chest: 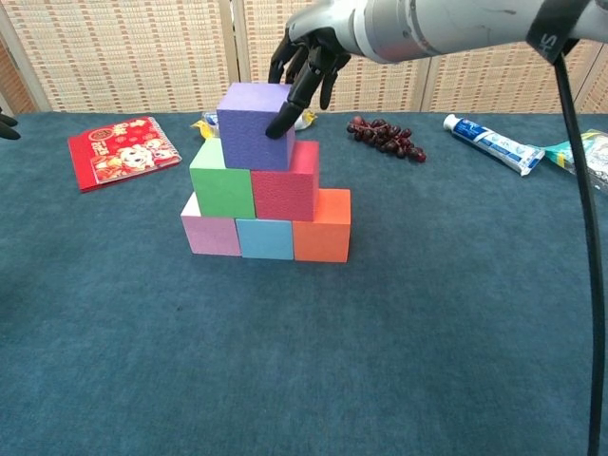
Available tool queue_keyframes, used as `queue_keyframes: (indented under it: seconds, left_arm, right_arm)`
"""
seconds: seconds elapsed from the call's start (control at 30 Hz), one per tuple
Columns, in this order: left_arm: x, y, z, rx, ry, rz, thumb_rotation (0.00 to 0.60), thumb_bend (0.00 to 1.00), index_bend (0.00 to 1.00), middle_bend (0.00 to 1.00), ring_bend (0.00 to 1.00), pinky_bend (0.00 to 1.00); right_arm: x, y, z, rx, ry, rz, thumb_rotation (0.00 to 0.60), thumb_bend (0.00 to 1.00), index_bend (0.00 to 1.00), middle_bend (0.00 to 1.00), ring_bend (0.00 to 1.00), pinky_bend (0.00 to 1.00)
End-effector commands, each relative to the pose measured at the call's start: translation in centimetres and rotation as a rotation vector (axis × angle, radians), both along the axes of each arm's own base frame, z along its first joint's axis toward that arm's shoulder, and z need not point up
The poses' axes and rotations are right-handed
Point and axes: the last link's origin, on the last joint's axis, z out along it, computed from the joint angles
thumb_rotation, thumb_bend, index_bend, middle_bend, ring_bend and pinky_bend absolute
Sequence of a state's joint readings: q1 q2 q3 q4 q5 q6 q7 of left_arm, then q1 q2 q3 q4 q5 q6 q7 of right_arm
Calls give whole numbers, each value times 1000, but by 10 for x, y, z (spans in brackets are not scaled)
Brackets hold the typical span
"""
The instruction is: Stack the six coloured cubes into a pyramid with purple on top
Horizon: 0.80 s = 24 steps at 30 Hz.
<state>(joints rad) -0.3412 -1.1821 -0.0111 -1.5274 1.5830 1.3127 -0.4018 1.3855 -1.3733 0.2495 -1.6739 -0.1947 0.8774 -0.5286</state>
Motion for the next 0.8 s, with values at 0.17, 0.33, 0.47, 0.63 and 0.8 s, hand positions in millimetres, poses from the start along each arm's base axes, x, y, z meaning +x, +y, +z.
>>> queue_keyframes:
  seconds: [0.17, 0.33, 0.47, 0.63, 0.8]
  left_arm:
    - [0, 0, 0, 2, -1, 0, 600, 316, 182, 58, 0, 124]
    - [0, 0, 0, 1, -3, -1, 600, 316, 182, 59, 0, 124]
    - [0, 1, -2, -6, 2, -3, 600, 317, 182, 58, 0, 123]
    - [-2, 7, -6, -27, 7, 13, 600, 317, 182, 59, 0, 123]
    - [-8, 18, -12, -66, 28, 36, 600, 317, 189, 63, 0, 124]
  right_arm:
    - [0, 2, 2, 13, 2, 10, 600, 223, 217, 376, 270, 366]
    - [-1, 4, 3, 17, 3, 14, 600, 223, 113, 314, 229, 330]
    - [-2, 6, 5, 19, 0, 16, 600, 223, 26, 267, 198, 298]
    - [-9, 10, 27, -12, -33, 24, 600, 223, 0, 117, 52, 192]
    - [-45, 21, 70, -101, -79, 7, 600, 223, 0, 87, 1, 155]
